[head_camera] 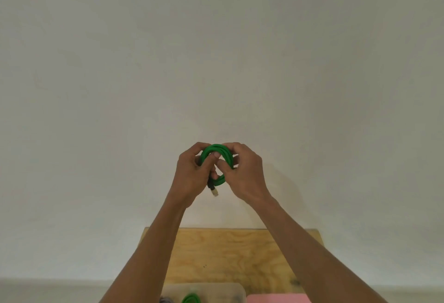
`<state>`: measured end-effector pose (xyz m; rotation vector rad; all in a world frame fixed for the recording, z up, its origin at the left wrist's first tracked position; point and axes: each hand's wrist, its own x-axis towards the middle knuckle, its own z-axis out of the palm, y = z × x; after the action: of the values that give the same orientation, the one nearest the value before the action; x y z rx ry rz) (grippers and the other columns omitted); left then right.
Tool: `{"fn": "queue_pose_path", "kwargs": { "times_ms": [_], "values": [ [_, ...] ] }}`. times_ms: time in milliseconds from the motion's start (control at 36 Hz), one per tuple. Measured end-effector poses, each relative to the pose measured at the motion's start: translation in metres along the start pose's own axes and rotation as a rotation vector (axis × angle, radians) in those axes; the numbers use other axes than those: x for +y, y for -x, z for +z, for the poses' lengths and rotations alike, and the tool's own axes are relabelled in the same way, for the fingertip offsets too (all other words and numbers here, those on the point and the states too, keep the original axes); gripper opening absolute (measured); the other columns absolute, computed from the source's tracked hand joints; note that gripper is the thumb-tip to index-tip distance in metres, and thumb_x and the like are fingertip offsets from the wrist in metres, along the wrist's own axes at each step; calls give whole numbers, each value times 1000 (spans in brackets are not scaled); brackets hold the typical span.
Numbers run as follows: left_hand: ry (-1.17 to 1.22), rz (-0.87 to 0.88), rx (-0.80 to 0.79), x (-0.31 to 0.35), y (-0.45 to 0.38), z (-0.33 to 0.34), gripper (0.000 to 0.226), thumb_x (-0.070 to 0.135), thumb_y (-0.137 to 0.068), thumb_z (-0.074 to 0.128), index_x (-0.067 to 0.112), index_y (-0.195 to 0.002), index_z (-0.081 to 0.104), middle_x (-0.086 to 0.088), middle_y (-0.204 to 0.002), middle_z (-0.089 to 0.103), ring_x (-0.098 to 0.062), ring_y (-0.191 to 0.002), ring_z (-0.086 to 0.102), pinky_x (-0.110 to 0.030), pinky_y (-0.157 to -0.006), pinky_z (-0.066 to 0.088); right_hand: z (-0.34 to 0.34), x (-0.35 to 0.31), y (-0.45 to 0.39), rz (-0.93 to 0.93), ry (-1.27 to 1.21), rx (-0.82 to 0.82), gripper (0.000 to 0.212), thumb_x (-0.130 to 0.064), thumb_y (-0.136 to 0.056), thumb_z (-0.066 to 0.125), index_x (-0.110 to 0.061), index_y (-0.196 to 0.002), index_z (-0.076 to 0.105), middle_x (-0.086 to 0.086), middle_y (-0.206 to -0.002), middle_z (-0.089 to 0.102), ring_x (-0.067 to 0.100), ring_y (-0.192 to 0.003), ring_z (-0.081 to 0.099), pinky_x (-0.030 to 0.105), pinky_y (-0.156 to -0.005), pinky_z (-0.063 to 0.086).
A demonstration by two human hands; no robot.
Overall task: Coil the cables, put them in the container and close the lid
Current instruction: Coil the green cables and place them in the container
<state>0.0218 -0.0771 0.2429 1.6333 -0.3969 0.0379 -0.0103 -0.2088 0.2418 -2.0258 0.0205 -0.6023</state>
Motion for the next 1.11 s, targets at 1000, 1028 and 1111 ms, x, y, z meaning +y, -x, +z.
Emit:
{"fn": "queue_pose_path", "kwargs": {
  "times_ms": [1000, 1028, 1111],
  "values": [
    [-394, 116, -91, -2, -7, 2, 18, 5, -97, 52, 20, -97, 62, -1, -69, 66, -15, -55, 61, -36, -56, 58, 2, -6, 5, -82, 368, -46, 38, -3, -87, 58, -23, -120, 53, -4, -104, 65, 21, -93, 59, 36, -65, 49],
    [-383, 113, -112, -3, -8, 0, 15, 7, -98, 52, 20, -98, 62, 1, -67, 65, -15, -55, 61, -37, -56, 58, 1, -5, 0, -57, 330, -82, 39, -3, -86, 59, -24, -119, 52, -4, -104, 65, 21, -92, 60, 38, -70, 52],
    [-316, 73, -169, -5, -5, -3, 5, 14, -100, 54, 16, -101, 59, 3, -66, 61, -16, -56, 60, -43, -61, 59, -2, 1, -2, -67, 282, -67, 36, -5, -86, 62, -23, -115, 56, -6, -111, 61, 19, -95, 60, 41, -78, 54]
  ]
}}
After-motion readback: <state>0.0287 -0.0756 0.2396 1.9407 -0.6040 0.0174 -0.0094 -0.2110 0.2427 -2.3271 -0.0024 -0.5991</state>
